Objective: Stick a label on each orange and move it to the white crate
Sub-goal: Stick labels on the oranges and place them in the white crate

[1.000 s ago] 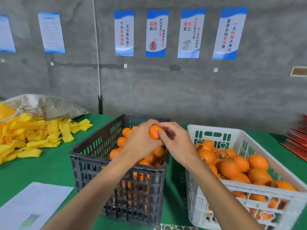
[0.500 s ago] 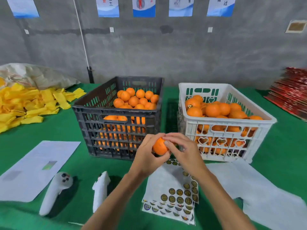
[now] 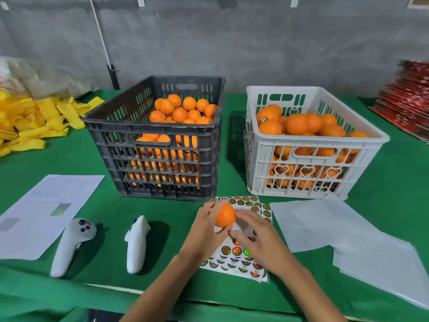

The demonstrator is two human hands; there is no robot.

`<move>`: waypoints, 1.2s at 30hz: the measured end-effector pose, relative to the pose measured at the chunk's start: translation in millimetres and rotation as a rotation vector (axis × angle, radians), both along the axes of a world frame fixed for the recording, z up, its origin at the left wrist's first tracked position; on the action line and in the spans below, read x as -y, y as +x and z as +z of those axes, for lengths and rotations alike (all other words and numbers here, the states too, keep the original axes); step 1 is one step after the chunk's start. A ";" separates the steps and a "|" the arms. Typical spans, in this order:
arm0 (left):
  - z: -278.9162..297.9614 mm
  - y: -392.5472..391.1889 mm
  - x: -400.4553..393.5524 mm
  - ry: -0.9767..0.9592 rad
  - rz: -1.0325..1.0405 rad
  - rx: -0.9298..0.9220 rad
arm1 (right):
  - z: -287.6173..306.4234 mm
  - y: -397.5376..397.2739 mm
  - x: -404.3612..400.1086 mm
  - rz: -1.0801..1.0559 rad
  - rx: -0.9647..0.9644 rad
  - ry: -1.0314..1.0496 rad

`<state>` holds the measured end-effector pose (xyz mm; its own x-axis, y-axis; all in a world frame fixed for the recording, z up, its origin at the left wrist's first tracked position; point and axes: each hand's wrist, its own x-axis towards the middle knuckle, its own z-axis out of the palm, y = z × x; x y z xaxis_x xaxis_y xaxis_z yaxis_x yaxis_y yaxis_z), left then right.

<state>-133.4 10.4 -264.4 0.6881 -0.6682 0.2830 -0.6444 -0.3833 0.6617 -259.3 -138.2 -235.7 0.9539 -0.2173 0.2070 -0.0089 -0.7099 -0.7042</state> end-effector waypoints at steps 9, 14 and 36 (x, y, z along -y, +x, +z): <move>-10.7 0.7 -2.0 -0.067 0.046 -0.062 | -20.7 -17.3 3.3 0.067 -0.119 -0.344; -14.9 1.7 -3.1 -0.081 0.030 -0.032 | -21.9 -15.1 -2.7 -0.072 -0.038 -0.047; 9.9 6.1 13.7 -0.052 0.006 -0.118 | 23.7 38.8 -15.4 -0.381 0.141 -0.035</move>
